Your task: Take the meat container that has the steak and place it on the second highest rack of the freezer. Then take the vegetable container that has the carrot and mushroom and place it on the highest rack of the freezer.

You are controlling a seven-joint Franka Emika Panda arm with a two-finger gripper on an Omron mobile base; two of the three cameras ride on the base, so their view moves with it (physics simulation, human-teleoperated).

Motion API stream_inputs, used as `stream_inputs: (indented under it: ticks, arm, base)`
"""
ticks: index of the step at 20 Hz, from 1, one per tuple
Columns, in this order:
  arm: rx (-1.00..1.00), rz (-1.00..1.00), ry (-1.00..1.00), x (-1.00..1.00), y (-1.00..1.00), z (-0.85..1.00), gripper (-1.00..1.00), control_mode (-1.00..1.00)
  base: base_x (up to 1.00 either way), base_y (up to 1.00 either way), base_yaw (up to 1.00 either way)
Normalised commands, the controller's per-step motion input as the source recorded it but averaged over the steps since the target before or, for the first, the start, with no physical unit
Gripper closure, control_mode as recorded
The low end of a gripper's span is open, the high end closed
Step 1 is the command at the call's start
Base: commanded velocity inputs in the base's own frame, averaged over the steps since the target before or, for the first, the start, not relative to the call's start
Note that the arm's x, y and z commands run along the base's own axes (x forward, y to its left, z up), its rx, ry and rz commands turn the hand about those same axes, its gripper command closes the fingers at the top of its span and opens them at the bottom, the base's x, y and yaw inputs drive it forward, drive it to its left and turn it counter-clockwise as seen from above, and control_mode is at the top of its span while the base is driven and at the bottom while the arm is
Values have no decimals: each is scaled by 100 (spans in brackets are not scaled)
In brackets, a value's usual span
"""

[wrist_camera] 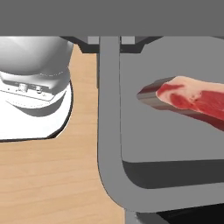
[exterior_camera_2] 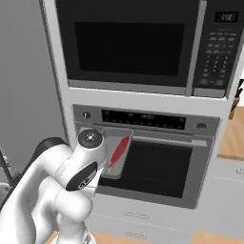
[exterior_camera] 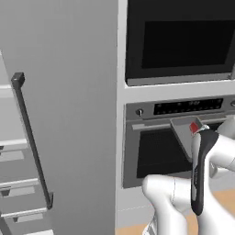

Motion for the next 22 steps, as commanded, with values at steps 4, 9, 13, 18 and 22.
stream_inputs:
  ticks: [4, 9, 13, 18, 22]
  arm:
    - [0, 0, 0, 0, 0, 0, 100, 100]
    - [0, 0, 0, 0, 0, 0, 100, 100]
    - [0, 0, 0, 0, 0, 0, 100, 100]
    - [0, 0, 0, 0, 0, 0, 100, 100]
    - [0, 0, 0, 0, 0, 0, 100, 100]
  base:
    - [-21, 100, 0]
    - [-64, 100, 9]
    - [-38, 100, 11]
    - [35, 98, 0]
    - [10, 78, 0]
